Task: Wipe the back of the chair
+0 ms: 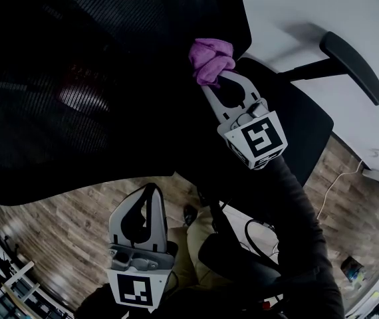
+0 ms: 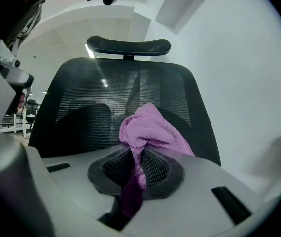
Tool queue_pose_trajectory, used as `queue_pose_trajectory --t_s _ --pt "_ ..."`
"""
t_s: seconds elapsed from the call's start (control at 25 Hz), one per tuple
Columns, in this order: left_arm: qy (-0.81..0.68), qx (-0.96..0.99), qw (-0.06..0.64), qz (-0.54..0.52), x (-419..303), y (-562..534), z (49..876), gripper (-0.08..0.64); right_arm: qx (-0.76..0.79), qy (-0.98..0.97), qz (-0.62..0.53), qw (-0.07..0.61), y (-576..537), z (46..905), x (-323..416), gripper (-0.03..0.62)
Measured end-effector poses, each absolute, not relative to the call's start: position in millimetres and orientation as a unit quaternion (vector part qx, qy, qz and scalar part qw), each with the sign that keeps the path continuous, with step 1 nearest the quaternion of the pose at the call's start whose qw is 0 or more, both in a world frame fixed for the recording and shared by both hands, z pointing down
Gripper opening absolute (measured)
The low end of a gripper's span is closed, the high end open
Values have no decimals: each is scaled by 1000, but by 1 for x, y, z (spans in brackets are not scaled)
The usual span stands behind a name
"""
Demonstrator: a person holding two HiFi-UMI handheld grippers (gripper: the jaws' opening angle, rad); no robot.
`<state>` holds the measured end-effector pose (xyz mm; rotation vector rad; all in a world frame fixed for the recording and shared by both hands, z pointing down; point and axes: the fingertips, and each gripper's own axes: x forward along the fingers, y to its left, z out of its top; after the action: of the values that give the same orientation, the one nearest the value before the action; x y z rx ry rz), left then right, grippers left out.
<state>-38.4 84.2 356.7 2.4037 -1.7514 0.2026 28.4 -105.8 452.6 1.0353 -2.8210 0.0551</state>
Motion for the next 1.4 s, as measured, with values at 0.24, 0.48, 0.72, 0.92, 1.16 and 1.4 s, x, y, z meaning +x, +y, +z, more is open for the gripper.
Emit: queue_pose_trajectory --t_s 0.24,0.48,0.72,0.92,1.16,1.4 --pt "-585 804 82 72 -38 83 356 9 356 -932 19 67 -119 452 35 44" --pt "-585 804 81 70 -40 79 352 9 369 -927 19 66 -132 450 40 44" --pt "-584 804 81 73 -38 77 353 9 383 -921 20 66 -145 453 50 44" --pt "-581 806 79 76 -34 73 353 9 391 -918 22 66 -154 456 57 44" --pt "-581 807 76 74 -30 71 346 9 404 -912 30 70 -174 454 70 44" --pt "-581 807 73 75 -24 65 342 9 410 -908 32 75 -190 455 79 44"
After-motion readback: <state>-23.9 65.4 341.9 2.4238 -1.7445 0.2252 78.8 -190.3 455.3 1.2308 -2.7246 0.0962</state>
